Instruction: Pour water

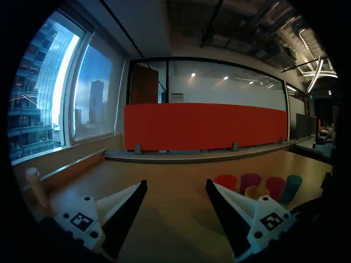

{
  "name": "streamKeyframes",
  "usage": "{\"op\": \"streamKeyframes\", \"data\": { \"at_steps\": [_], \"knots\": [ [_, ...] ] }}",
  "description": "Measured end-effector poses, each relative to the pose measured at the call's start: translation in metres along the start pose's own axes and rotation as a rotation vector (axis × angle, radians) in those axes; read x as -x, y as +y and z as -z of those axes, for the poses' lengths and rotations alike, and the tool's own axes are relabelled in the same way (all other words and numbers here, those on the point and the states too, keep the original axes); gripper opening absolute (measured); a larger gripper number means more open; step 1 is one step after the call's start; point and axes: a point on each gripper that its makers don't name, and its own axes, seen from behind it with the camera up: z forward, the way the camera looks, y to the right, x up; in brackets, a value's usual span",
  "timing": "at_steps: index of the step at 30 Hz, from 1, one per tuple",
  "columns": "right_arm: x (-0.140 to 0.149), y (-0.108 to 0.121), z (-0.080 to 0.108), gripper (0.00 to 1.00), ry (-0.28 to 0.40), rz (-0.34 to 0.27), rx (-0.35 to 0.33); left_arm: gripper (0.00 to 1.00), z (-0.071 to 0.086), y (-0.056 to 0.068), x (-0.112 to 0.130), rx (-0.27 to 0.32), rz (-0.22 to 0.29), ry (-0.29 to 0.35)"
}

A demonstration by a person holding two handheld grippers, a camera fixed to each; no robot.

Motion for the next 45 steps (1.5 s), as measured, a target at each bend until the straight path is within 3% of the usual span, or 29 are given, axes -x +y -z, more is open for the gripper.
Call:
{"op": "streamKeyframes", "data": {
  "at_steps": [8, 26, 38, 45],
  "knots": [
    [-0.023, 0.002, -0.007, 1.0, -0.008, -0.026, -0.014, 1.0, -0.008, 0.003, -0.021, 0.018, 0.011, -0.01],
    [-0.1, 0.003, -0.007, 1.0, 0.013, -0.034, -0.042, 1.0, -0.008, 0.01, -0.101, 0.076, -0.001, 0.015],
    [-0.115, -0.002, -0.007, 1.0, 0.011, -0.019, -0.089, 1.0, -0.01, 0.029, -0.124, 0.163, -0.001, 0.009],
    [-0.118, -0.019, -0.002, 1.0, 0.012, -0.018, -0.186, 1.0, -0.009, 0.043, -0.132, 0.241, -0.012, 0.011]
  ]
}}
